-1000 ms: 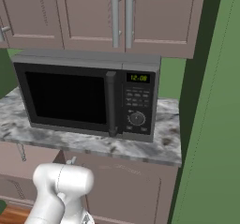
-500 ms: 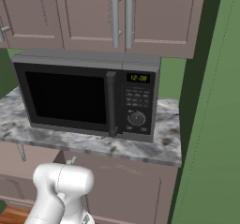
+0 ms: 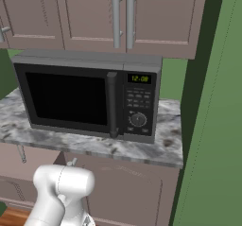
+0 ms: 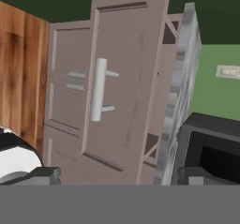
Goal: Take the tongs from the drawer on the left and place them on the dining counter next to the tray containing the kebab skewer.
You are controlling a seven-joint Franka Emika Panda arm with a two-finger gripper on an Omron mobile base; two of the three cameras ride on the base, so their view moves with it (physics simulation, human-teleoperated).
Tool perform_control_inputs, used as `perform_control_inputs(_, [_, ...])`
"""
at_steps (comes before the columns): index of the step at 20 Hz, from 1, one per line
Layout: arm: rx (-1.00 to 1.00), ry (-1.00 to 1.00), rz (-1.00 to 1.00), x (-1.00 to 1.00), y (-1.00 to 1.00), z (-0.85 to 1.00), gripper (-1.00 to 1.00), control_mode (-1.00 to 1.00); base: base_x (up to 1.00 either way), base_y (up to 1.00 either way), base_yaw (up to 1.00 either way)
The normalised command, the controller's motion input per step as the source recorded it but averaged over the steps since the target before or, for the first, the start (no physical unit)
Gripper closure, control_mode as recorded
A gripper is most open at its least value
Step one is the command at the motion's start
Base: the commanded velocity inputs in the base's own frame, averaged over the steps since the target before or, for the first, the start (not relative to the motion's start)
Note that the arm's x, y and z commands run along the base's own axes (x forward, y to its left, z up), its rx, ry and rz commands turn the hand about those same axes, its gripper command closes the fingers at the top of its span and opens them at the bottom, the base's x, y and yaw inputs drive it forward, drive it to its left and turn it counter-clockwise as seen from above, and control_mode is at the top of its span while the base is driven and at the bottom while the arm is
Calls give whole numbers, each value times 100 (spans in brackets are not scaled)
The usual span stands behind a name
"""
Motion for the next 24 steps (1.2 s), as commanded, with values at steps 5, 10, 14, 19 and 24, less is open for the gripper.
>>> perform_control_inputs(5, [0,17,0,0,0,29,-100,-100,0,0,0])
perform_control_inputs(10, [0,15,0,8,0,22,-100,-100,0,0,0])
perform_control_inputs(14, [0,11,0,13,0,11,-100,-100,0,0,0])
perform_control_inputs(19, [0,11,0,21,0,6,-100,-100,0,0,0])
perform_control_inputs(24, [0,8,0,38,-14,0,-100,-100,0,0,0])
